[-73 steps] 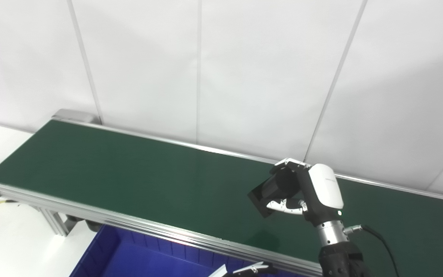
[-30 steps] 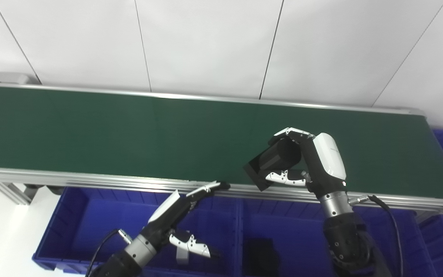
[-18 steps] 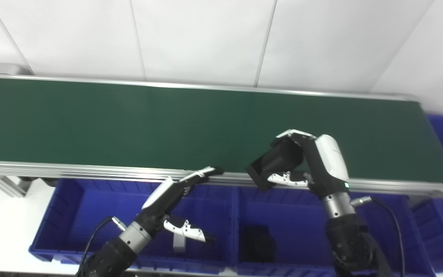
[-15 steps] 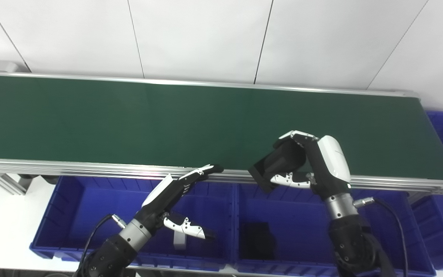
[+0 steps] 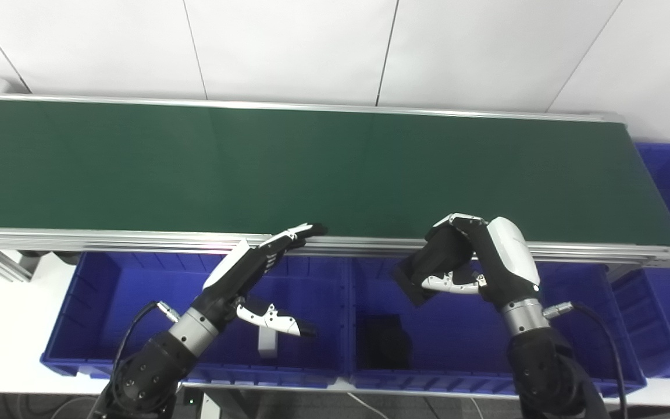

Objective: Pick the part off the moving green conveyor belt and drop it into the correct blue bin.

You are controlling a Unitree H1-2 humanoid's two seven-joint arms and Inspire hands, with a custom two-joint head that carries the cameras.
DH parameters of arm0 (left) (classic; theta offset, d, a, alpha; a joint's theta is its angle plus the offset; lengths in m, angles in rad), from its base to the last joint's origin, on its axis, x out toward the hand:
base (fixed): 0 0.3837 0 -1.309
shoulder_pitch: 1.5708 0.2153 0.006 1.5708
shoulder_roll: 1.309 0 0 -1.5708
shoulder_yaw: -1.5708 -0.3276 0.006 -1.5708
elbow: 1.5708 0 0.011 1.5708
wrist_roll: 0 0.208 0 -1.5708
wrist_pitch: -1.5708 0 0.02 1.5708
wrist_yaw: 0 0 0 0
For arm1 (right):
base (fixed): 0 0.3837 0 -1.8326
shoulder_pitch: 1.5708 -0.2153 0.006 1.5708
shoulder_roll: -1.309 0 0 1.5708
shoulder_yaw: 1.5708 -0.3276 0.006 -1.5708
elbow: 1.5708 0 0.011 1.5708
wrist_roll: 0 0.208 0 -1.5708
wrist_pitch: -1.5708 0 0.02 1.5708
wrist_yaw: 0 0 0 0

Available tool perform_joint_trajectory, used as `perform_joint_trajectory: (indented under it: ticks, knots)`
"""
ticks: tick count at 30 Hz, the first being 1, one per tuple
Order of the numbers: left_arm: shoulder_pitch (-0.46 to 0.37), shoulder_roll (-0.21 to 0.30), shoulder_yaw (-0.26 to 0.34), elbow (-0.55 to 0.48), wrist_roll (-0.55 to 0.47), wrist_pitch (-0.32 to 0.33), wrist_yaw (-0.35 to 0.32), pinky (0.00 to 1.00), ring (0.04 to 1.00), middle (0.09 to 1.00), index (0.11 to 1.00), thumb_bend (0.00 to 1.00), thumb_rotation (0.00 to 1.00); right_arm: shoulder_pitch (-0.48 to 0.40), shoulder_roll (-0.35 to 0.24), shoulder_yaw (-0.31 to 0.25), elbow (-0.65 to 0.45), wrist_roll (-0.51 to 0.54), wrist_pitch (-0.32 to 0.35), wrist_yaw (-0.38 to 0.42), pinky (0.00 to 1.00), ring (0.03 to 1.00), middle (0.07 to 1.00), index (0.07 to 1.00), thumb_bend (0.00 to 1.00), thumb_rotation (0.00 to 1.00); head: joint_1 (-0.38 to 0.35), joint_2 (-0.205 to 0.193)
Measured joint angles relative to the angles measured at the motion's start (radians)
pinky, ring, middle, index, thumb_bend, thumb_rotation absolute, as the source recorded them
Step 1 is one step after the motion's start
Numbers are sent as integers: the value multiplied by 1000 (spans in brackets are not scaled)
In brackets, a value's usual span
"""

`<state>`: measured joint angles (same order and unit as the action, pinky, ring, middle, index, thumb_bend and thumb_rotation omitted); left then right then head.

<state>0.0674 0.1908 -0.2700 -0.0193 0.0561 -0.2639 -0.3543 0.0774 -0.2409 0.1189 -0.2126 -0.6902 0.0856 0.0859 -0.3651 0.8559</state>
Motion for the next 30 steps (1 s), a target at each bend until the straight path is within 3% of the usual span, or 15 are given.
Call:
perform_joint_trajectory:
  ticks: [11,22,24,25,26,28,30]
  knots:
    - [-5,4,10,0,-7,2,-14,948,952,936,871,921,191,-2,-36,33,80,-96,74,46,288,364,469,535,510,0,-8,14]
    - [-7,6,15,0,-23,3,-18,960,957,935,870,926,198,-56,-76,119,81,-220,214,219,333,373,472,552,508,0,-20,26]
    - [-8,8,16,0,-23,5,-19,957,956,935,871,926,196,-68,-89,143,81,-248,219,251,413,415,504,518,513,0,-23,29]
    - [-9,9,16,0,-23,6,-21,955,955,934,870,927,191,-73,-94,154,81,-255,221,266,478,537,513,494,520,0,-23,29]
    - [-9,9,17,0,-25,6,-22,954,954,934,870,927,189,-78,-99,164,82,-267,225,289,501,578,516,486,522,0,-20,31]
    - [-9,9,17,0,-31,6,-23,951,953,934,871,930,198,-89,-105,180,82,-279,236,323,581,676,678,495,520,117,-20,34]
    - [-9,9,18,-2,-34,7,-25,952,954,934,870,927,193,-100,-118,201,81,-296,241,368,746,804,796,694,712,328,-21,37]
